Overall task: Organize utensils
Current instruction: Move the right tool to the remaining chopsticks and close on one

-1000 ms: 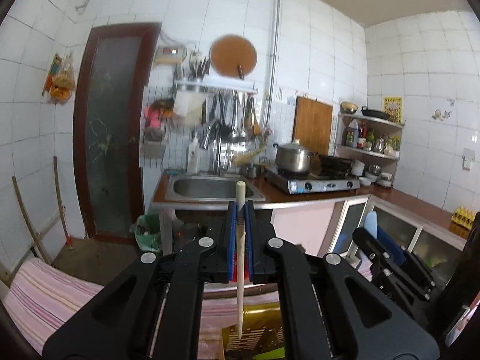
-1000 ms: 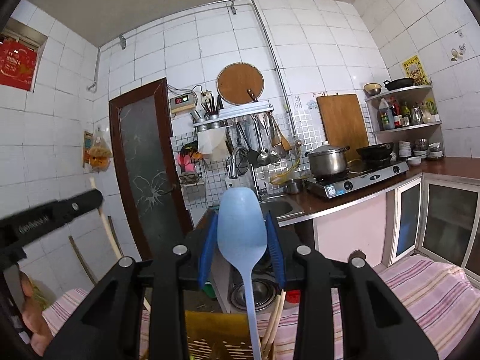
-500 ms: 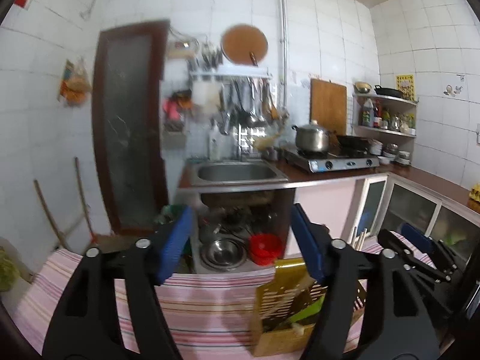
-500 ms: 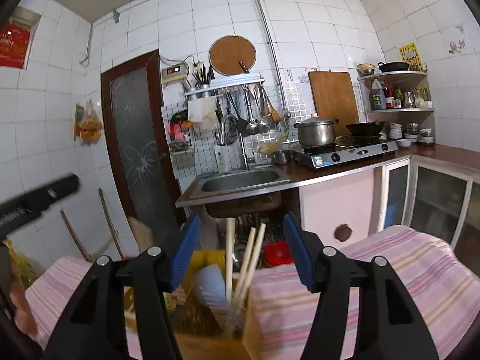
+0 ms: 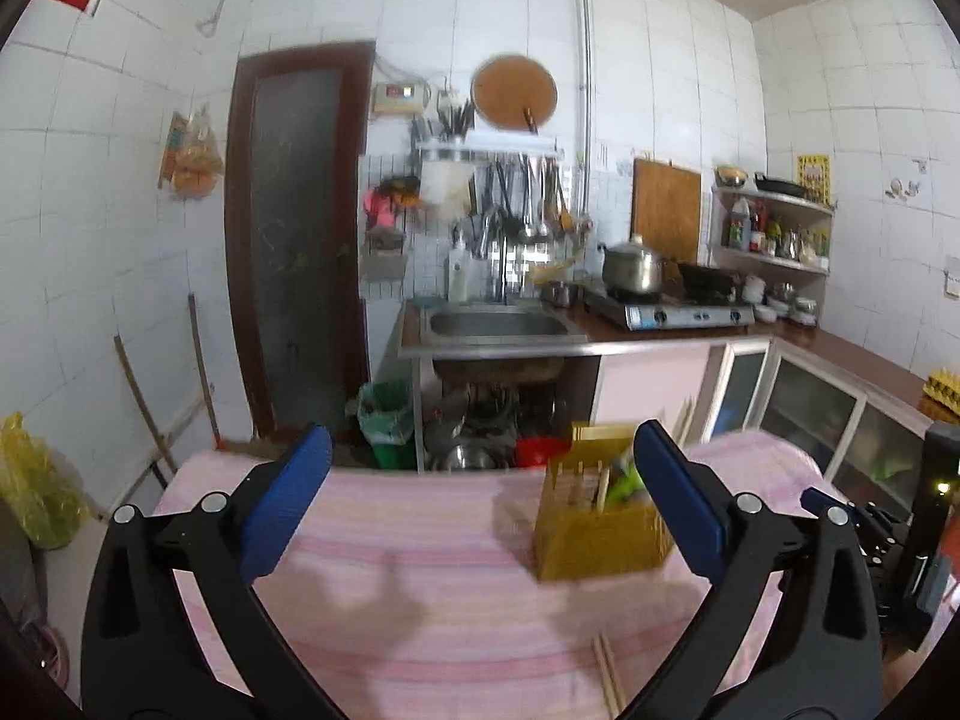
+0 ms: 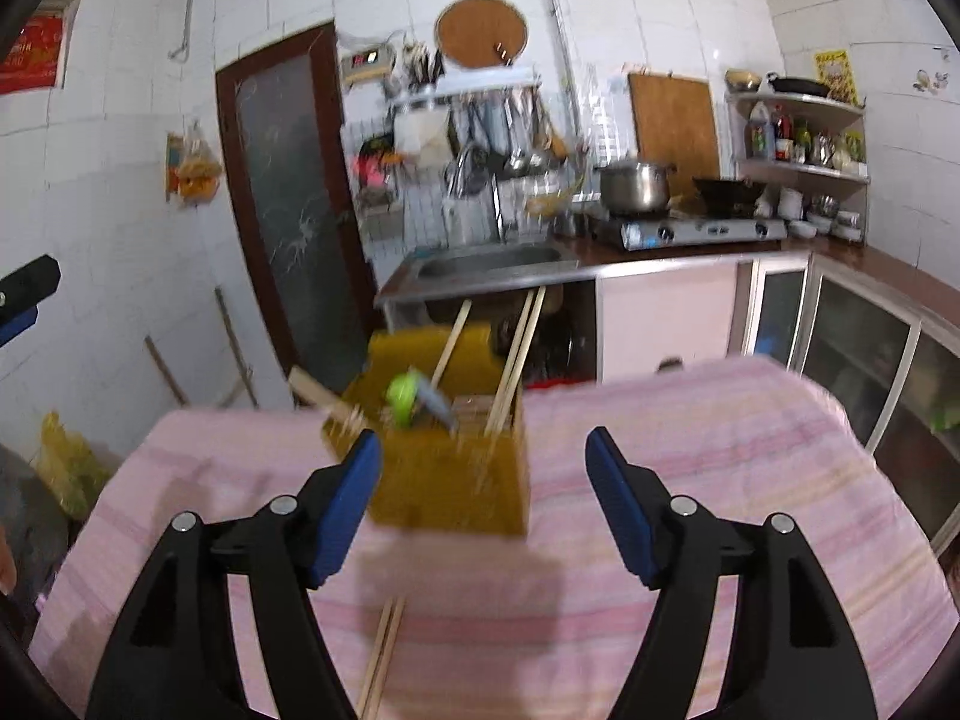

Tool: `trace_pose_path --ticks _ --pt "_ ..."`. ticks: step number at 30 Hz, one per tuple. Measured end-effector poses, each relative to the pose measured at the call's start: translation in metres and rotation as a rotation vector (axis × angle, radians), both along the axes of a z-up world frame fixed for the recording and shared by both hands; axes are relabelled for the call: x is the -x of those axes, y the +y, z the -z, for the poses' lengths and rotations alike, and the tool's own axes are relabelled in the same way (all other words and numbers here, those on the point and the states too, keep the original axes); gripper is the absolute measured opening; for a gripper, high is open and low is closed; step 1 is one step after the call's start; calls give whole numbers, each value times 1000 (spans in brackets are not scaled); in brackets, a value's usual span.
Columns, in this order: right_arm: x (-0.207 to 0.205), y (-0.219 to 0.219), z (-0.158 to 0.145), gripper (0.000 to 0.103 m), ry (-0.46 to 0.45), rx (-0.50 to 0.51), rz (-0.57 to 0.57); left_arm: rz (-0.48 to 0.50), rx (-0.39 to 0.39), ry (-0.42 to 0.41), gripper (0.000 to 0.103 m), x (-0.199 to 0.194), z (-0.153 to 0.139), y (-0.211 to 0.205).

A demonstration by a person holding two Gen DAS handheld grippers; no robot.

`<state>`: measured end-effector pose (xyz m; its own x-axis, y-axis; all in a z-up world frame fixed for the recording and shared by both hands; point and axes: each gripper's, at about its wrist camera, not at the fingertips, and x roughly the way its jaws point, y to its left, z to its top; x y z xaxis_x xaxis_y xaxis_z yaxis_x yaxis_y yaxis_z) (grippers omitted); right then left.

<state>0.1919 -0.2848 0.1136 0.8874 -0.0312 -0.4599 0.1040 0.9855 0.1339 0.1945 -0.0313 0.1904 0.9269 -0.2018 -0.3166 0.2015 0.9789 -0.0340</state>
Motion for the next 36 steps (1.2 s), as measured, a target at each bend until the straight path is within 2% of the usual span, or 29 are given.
trace_pose_path --ticks 5,12,14,20,23,25,29,31,34,35,36 --pt "9 22 41 70 88 13 -15 -12 1 105 98 11 51 15" --pt "-4 41 102 70 208 21 -7 -58 -2 267 98 -9 137 30" --pt "-9 45 111 70 233 21 -7 -77 -33 297 98 -16 160 31" --pt "-31 61 132 69 324 75 -26 -106 -97 364 98 -35 202 33" --pt "-36 66 140 57 369 81 -31 -109 -104 378 98 -39 209 35" --pt "-39 66 139 55 378 68 -33 -106 -106 381 98 -41 208 33" --pt "-44 77 141 41 414 57 -58 -104 -100 391 98 -40 208 29" --pt "-46 86 145 37 430 101 -48 -102 -106 396 98 -40 209 27" --pt "-46 88 145 22 428 85 -58 -104 -129 389 98 -39 207 22" --pt "-46 86 144 13 428 64 -65 -104 -132 388 98 -38 207 20" --pt "-45 84 144 10 426 42 -73 -103 -133 389 98 -38 206 18"
